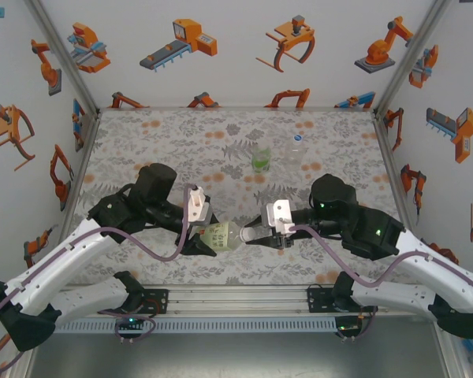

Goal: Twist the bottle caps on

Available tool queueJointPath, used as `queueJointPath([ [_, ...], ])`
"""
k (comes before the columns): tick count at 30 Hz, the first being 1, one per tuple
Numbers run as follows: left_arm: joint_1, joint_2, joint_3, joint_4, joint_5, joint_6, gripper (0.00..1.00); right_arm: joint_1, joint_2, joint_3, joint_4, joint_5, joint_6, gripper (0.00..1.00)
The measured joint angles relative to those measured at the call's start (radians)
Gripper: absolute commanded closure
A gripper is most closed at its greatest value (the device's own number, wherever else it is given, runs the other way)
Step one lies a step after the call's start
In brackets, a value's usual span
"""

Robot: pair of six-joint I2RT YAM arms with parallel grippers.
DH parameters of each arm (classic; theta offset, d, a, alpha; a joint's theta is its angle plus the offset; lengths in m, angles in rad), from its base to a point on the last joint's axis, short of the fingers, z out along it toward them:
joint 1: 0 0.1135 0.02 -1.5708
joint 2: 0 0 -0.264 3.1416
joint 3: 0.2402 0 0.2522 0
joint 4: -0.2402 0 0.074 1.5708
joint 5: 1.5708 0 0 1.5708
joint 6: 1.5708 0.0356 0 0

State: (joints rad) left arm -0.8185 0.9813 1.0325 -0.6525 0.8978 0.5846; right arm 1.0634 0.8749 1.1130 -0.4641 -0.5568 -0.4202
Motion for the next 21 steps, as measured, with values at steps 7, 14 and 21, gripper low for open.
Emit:
queueJointPath([
  [7, 0.000, 0.000, 0.000, -0.001, -0.007, 0.000, 1.00, 0.000, -0.019, -0.001, 0.022, -0.002, 0.011, 0.51],
  [14, 0.000, 0.002, 0.000, -0.003, -0.008, 0.000, 1.00, 0.000, -0.028, -0.001, 0.031, -0.004, 0.020, 0.54],
  [21, 0.000, 0.002, 0.000, -0.004, -0.008, 0.000, 1.00, 0.000, -0.021, -0.002, 0.031, -0.003, 0.025, 0.57],
])
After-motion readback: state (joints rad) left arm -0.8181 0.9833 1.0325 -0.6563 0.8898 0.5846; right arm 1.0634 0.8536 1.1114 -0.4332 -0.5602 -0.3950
